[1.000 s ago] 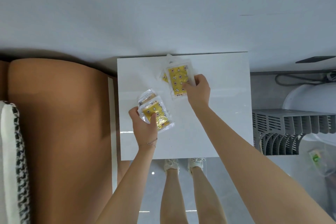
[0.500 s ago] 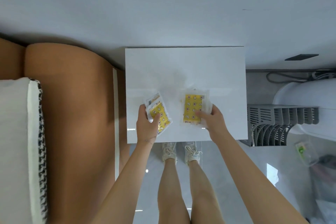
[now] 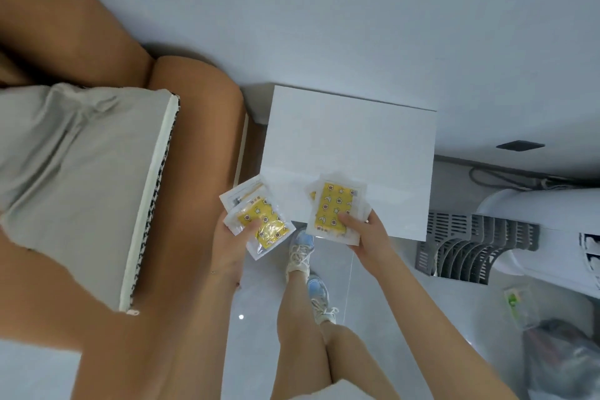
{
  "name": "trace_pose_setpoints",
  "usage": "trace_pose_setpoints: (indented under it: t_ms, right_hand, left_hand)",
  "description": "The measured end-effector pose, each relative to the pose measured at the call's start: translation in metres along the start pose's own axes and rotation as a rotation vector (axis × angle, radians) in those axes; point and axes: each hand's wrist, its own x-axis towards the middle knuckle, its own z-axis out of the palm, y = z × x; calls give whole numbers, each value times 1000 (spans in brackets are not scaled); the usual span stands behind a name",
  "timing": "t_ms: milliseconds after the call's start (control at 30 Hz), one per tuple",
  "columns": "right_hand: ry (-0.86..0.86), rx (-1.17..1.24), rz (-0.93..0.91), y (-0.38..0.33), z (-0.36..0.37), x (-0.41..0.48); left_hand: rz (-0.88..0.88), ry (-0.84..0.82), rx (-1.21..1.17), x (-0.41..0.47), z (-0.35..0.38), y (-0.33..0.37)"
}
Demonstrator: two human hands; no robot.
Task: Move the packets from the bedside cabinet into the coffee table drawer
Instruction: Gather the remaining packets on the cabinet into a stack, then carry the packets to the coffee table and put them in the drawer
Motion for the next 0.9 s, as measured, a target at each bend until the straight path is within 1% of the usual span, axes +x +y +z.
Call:
trace_pose_setpoints:
  t_ms: [167,267,367,500,700,900]
  right_hand:
    - [-37,-163,-82,2,21,-32]
    - [-73,-241,-121,6,38,-56]
    - [-154,-266,-108,12,62,-78]
    - [-284,-297,-76,28,100,-108]
    - [-437,-516,-70,77,169,-146]
    - [-555,-703,-87,165,239,-186]
  left_hand:
    - [-46,130,-211,-48,-29,-15]
    - [-55,166,-324,-78,-48,-23]
    - [-55,209,-462,-105,-73,-27]
    - [-50,309,-584,-139,-111,-32]
    - [-24,417,-749,-182,-180,-61]
    - [-3,539,-856,-228,-267,-102]
